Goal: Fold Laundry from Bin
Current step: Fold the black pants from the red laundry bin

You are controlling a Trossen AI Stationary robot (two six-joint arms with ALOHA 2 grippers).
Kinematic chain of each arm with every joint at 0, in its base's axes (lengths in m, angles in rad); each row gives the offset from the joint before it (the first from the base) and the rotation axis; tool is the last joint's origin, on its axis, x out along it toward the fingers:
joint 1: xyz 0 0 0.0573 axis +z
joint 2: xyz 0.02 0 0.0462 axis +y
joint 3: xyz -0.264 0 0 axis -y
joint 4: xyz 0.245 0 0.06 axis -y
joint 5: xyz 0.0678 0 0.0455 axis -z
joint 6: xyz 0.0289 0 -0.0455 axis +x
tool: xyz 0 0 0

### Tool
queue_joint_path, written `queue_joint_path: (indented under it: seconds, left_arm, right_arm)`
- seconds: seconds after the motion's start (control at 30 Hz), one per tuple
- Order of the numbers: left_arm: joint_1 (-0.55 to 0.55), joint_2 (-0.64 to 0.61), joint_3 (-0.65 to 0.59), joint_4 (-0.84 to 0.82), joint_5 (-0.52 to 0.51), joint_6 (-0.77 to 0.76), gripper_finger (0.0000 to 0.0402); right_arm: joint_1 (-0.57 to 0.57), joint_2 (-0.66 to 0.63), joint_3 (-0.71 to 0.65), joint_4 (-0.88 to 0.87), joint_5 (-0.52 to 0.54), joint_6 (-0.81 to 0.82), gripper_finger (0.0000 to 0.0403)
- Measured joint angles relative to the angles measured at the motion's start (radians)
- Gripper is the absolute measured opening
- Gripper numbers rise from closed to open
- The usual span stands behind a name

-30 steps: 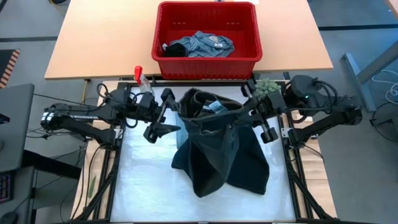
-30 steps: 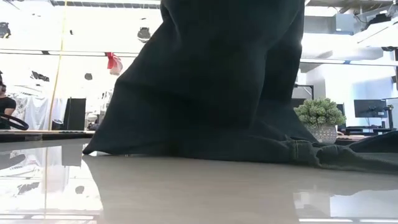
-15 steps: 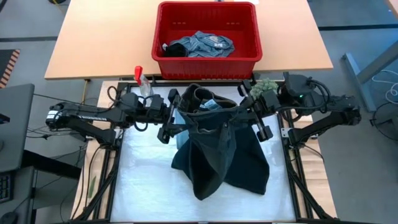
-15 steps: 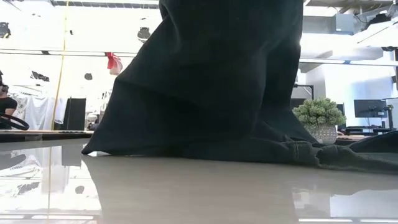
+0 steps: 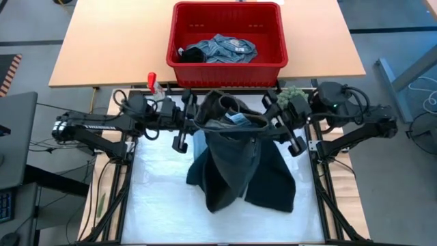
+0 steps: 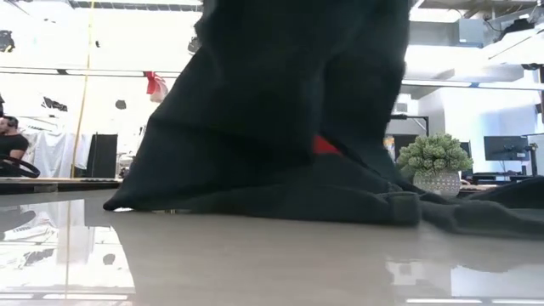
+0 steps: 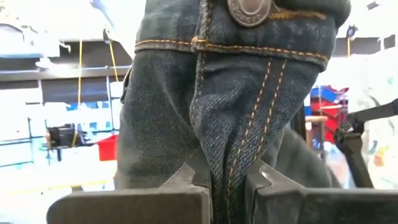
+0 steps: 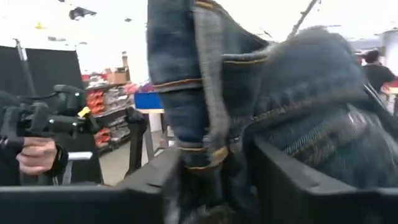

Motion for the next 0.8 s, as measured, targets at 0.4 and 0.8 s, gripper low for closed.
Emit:
queue_joint_path:
  seconds: [0.4,0.8]
  left_arm:
    - [-0.031,0.019,0.535,-0.533,-0.207,0.22,0.0003]
    - [-0.066,0.178,0.982,-0.734,-0.333,0.241,0.0003]
  right_arm:
    - [-0.005,-0.172,0.058,-0.113,0.111,-0.048,0.0326]
    - [0.048,-0.049,0.07,-0.241,0.219,-0.046,0.0304]
